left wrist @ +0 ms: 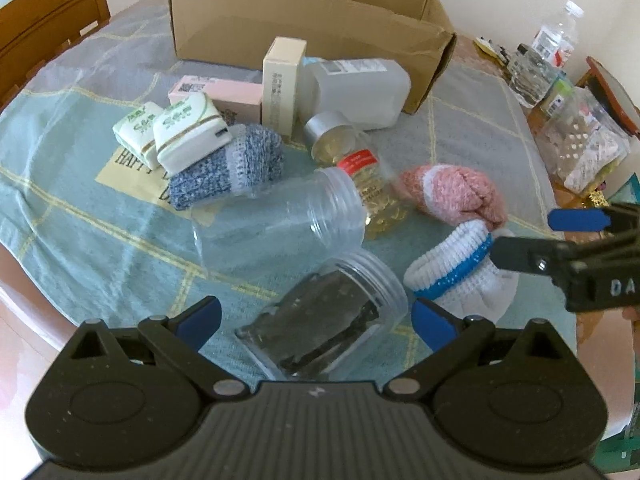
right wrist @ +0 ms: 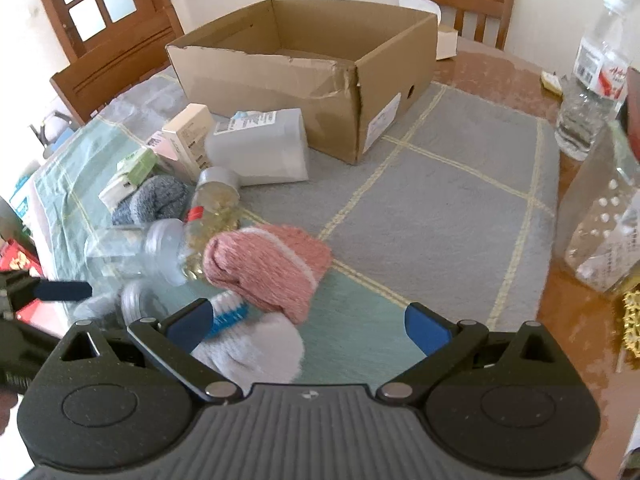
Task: Organize objects
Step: 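Withdraw both tools from the box back toward the cluttered towel, then grasp the second clear jar with the left tool while the right tool grasps another white glove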
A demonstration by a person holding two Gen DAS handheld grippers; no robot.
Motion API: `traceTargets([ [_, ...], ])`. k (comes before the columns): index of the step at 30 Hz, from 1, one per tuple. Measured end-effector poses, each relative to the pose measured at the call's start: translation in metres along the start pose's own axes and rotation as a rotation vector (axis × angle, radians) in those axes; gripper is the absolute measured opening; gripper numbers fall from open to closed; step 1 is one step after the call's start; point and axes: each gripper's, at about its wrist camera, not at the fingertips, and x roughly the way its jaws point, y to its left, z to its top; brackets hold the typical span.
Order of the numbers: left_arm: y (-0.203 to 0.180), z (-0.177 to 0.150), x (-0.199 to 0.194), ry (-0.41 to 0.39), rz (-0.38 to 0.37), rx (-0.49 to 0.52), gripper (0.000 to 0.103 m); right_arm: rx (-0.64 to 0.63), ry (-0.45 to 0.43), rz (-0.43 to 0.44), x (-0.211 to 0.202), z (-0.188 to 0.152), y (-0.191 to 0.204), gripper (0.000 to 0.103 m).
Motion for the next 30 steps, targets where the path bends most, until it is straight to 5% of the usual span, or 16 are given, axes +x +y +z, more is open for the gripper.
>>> traceTargets([
  [14, 0.025, -0.012, -0.014, 0.044, 0.064, 0.057, 0.101, -0.044, 0.037, 0.046, 0.005, -0.014, 0.002, 0.103],
  [19, 0.021, -0.007, -0.012, 0.048, 0.008, 0.003, 0.101, -0.135, 0.061, 0.077, 0.007, -0.021, 0.015, 0.103],
  [30, 0.022, -0.002, 0.005, 0.054, 0.038, -0.047, 0.093, -0.301, 0.072, -0.006, 0.030, -0.032, 0.054, 0.103],
])
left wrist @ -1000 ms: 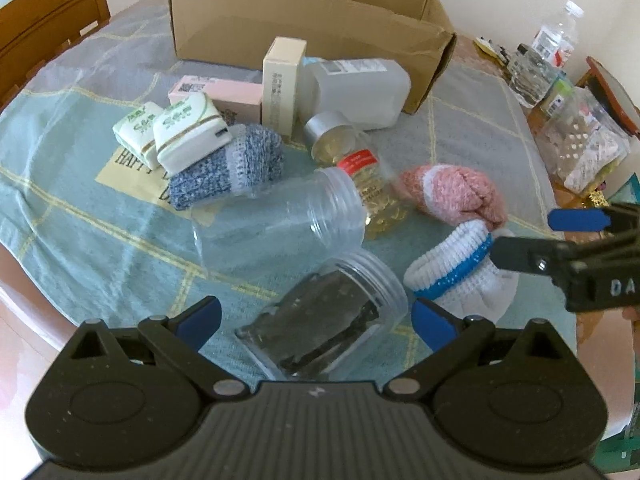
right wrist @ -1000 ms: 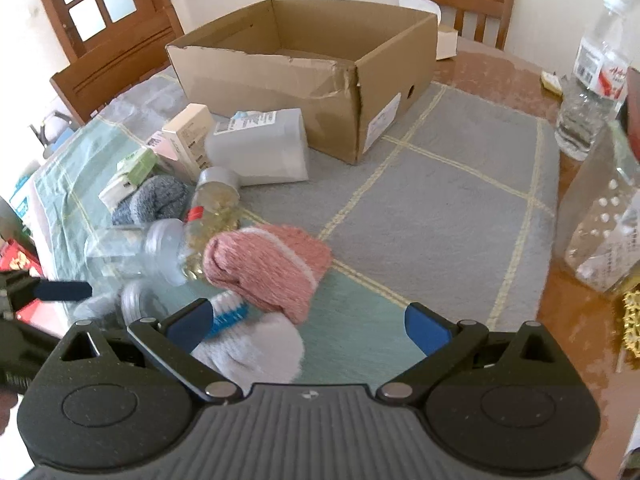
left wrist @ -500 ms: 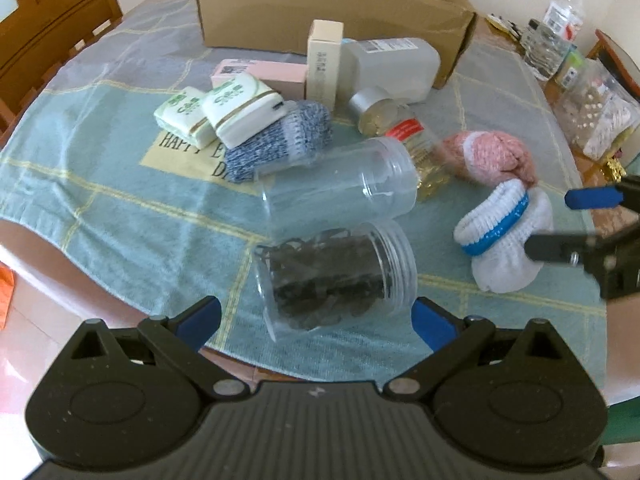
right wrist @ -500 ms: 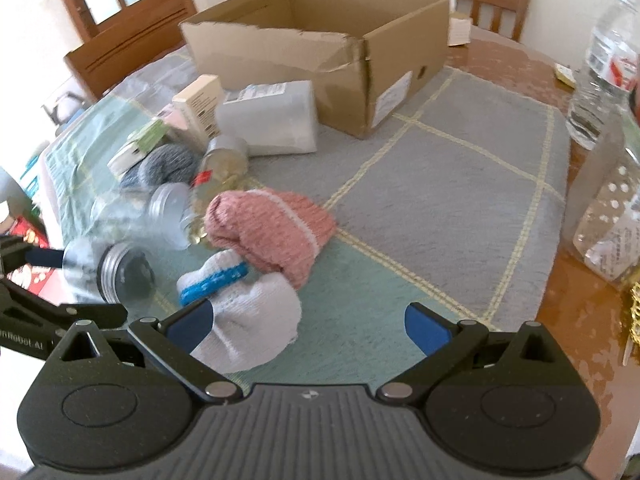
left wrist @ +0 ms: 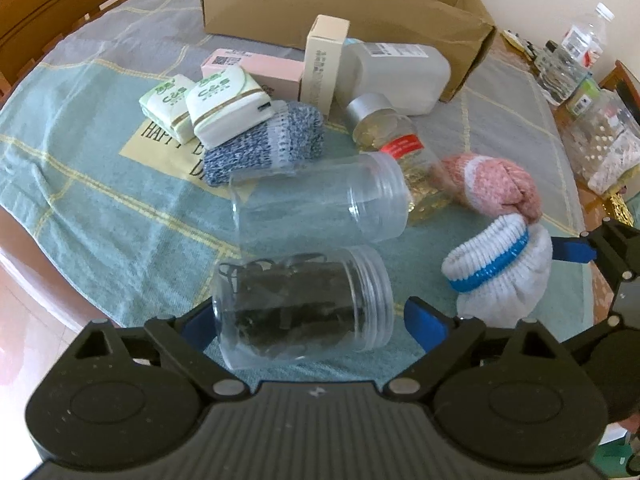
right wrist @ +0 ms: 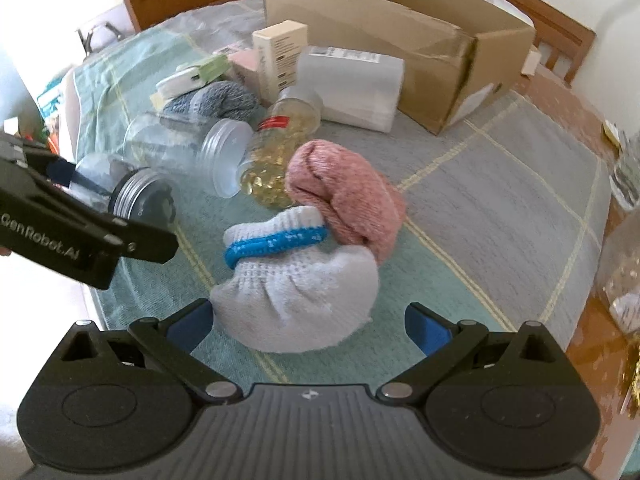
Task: Organize objects
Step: 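Grasp the second clear jar with the left tool while the right tool grasps another white glove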
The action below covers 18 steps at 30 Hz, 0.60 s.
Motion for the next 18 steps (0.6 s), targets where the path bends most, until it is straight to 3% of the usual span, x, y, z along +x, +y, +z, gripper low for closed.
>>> traceTargets([
  [8, 0.004, 0.003, 0.002, 0.007, 0.017, -0.005, 0.083, -0.059, -0.015, -0.023, 0.008, 0.006, 0.016, 0.102],
  [18, 0.008, 0.007, -0.001, 0.020, 0.006, 0.024, 0.080, -0.006, 0.002, -0.011, 0.004, 0.009, 0.004, 0.081],
])
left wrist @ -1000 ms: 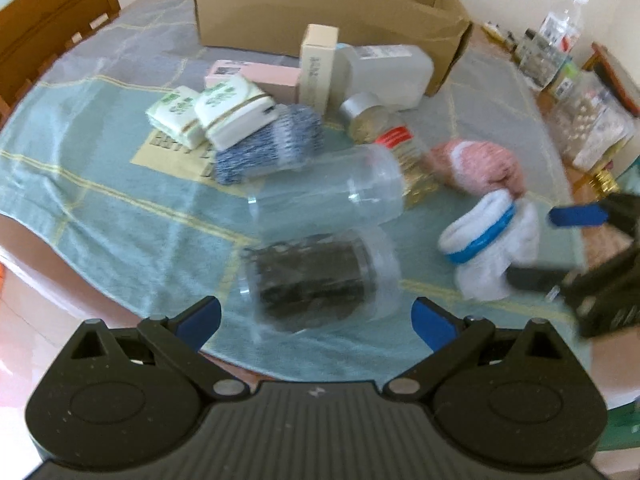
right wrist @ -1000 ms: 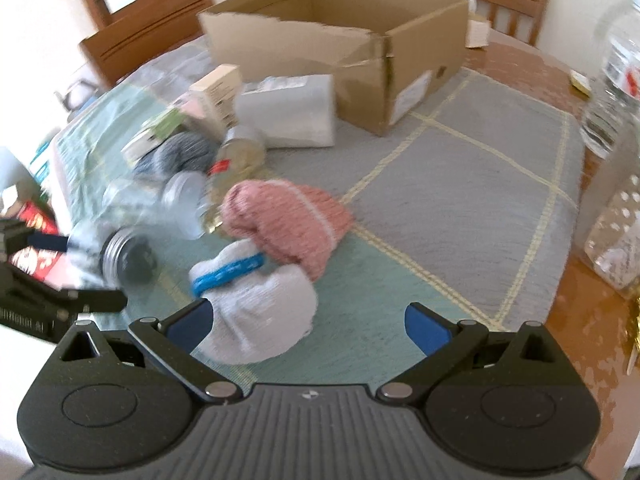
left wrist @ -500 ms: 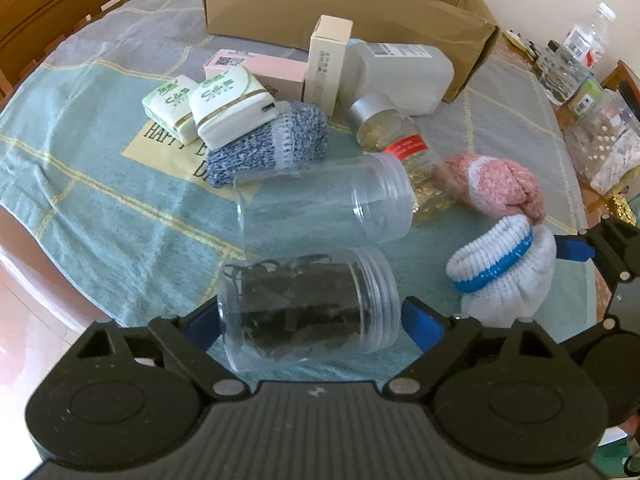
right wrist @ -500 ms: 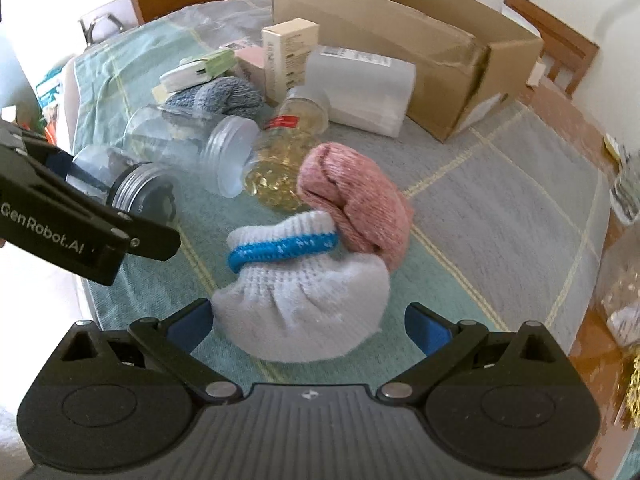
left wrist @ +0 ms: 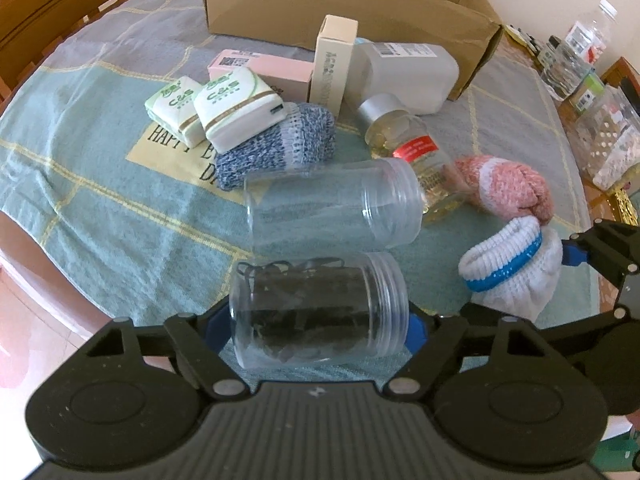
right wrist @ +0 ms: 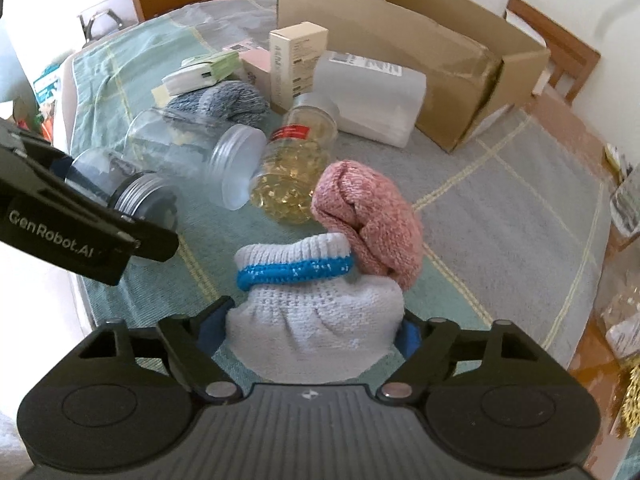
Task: Organize objects
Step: 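Grasp the second clear jar with the left tool while the right tool grasps another white glove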
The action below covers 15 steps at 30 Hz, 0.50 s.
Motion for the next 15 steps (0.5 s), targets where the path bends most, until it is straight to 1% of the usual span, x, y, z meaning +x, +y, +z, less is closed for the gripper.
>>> traceTargets([
  [2, 0.001, 0.003, -0.004, 0.004, -0.011, 0.014, 0.075, 0.013, 0.012, 0.006, -0.002, 0.000, -0.002, 0.078],
  [9, 0.004, 0.018, -0.020, 0.009, -0.030, 0.110, 0.075, 0.038, 0.053, 0.027, -0.010, 0.001, -0.007, 0.073],
  [15, 0.010, 0.035, -0.036, 0.022, -0.075, 0.205, 0.075, 0.117, 0.074, 0.051, -0.023, 0.007, -0.017, 0.071],
])
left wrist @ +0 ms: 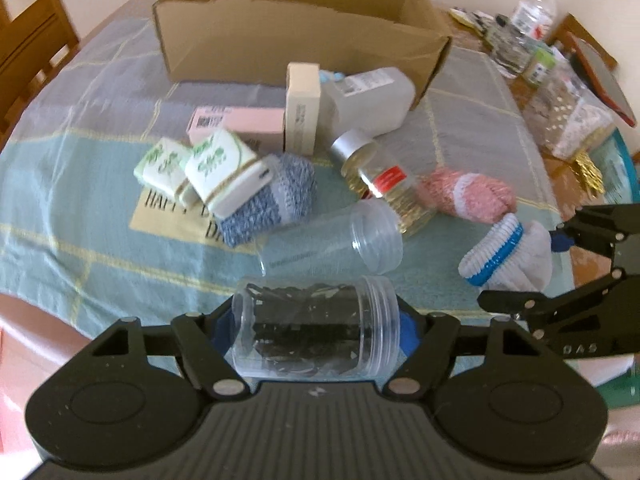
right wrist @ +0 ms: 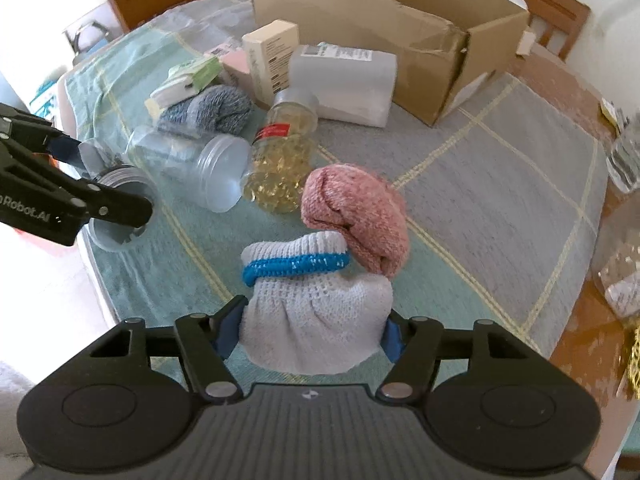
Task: Organize objects
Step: 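Grasp the second clear jar with the left tool while the right tool grasps another white glove, then carry the jar and glove into the box and open both tools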
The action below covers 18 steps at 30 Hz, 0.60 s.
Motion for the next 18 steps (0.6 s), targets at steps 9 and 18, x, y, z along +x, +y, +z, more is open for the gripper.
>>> traceTargets([
  [9, 0.002, 0.029, -0.023, -0.032, -0.051, 0.136, 0.075, 0.043, 0.006, -0.031, -0.025, 0.010, -0.006, 0.069],
  [18, 0.001, 0.055, -0.033, -0.050, -0.100, 0.214, 0.075, 0.110, 0.005, -0.046, -0.044, 0.012, -0.015, 0.066],
])
